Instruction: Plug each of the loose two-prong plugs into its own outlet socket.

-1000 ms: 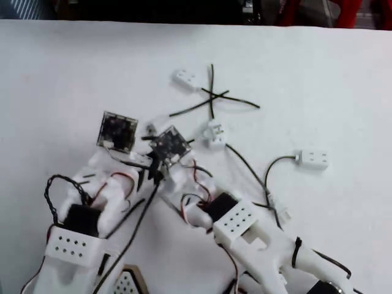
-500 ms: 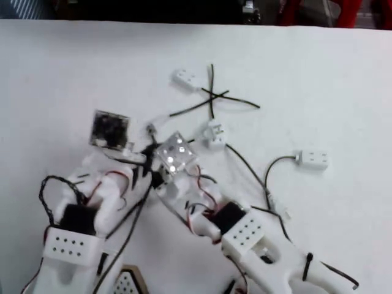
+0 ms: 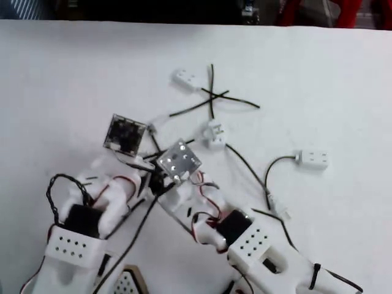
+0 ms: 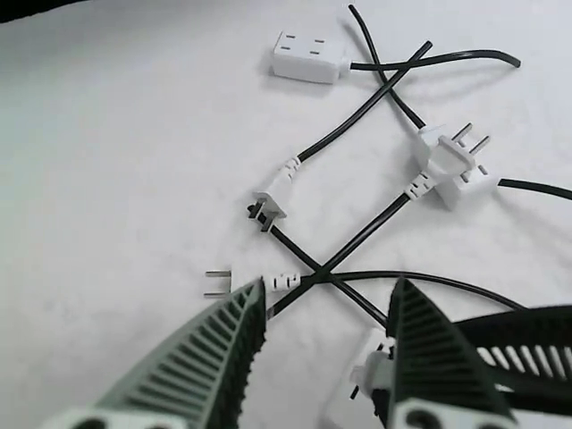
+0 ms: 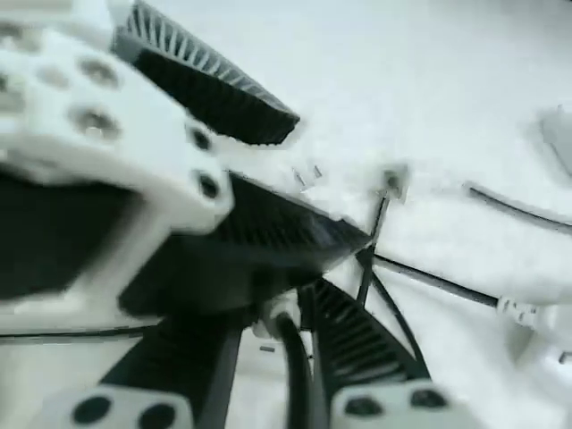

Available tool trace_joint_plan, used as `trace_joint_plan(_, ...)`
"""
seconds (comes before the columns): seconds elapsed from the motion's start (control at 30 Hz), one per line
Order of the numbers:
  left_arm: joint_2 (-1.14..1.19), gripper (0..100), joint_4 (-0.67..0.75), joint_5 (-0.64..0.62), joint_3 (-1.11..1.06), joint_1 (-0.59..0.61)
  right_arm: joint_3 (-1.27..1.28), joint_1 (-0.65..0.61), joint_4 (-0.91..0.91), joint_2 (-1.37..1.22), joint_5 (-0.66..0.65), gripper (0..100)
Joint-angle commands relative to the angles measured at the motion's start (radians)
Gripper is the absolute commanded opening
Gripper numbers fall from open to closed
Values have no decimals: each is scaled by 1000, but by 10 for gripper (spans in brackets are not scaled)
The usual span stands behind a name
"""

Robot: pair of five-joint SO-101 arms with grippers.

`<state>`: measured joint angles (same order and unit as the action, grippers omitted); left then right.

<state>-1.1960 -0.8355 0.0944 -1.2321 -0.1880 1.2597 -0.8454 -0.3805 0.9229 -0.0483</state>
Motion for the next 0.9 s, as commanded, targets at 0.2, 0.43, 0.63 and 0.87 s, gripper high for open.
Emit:
trace_joint_plan(0.2,-2,233,2,-29,44,127,-23,68,-2,-96,-6,17)
trace_joint_plan(0.43,-1,230,-9,-117,35,360,-112,71,-8,-260,-8,17)
trace_joint_plan(0.63,-2,232,0,-164,-9,453,-227,93,-105,-374,0,17)
trace_joint_plan(0.87,-2,231,-3,-161,-12,453,-269,114,-117,-421,-8,17)
